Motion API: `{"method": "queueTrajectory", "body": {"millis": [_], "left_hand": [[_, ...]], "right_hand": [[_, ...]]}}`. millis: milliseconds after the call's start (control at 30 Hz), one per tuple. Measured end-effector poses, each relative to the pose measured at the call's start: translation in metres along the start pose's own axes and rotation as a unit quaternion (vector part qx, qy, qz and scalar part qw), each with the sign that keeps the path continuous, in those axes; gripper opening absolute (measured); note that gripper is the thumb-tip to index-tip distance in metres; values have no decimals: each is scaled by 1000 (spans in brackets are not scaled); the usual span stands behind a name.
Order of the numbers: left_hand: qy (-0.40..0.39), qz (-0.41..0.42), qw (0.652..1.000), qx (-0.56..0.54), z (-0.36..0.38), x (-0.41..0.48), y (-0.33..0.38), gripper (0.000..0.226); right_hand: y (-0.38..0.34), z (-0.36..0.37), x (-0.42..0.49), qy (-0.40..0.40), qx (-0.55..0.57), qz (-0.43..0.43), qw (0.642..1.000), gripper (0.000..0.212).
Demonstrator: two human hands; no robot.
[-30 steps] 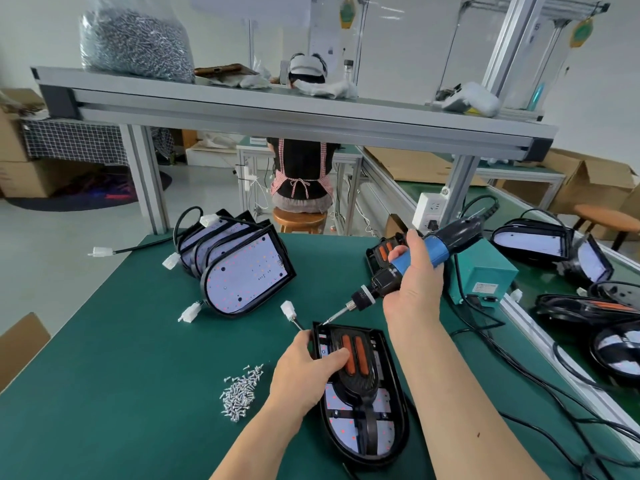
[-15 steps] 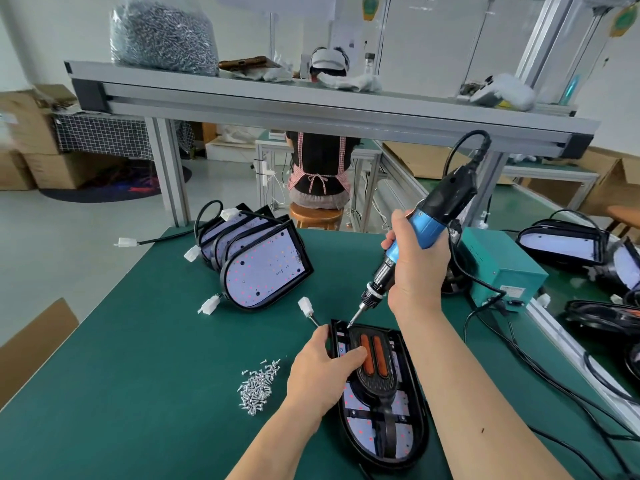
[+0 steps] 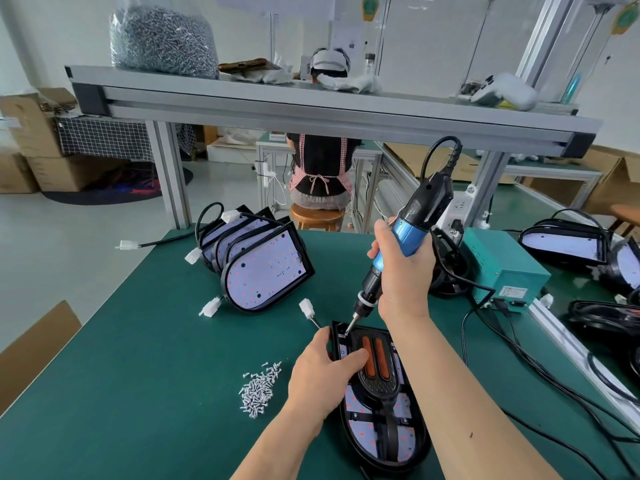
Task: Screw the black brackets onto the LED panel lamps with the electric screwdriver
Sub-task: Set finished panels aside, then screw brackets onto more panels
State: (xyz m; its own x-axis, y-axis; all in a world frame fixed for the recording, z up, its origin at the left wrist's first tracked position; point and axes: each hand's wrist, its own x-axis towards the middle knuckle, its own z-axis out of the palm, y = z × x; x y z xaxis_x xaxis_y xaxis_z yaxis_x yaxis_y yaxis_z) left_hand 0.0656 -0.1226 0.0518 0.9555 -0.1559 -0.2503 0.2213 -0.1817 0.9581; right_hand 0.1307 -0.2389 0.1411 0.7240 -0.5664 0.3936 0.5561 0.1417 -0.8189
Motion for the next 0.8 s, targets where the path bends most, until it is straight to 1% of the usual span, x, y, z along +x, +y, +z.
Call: {"method": "queueTrajectory", "body": {"millis": [167,367,567,667,800], "left_hand": [[4,1,1000,7,0,1,0,84],[4,-3,1000,9,0,1,0,86],[-3,-6,1000,-1,0,4,-3,66],[-4,-6,1000,-12,0,6,-4,68],[3,-1,1000,-6,0,8,-7,48]], "right_hand": [[4,0,-3,-8,2,15,1000,27],[6,-1,-4,-18,-5,22,1000,27],[8,2,-7,-19,-44,10,999,22],[9,4,-8,-11,-60,4,998,23],[11,4,-8,-17,-74,11,997,23]]}}
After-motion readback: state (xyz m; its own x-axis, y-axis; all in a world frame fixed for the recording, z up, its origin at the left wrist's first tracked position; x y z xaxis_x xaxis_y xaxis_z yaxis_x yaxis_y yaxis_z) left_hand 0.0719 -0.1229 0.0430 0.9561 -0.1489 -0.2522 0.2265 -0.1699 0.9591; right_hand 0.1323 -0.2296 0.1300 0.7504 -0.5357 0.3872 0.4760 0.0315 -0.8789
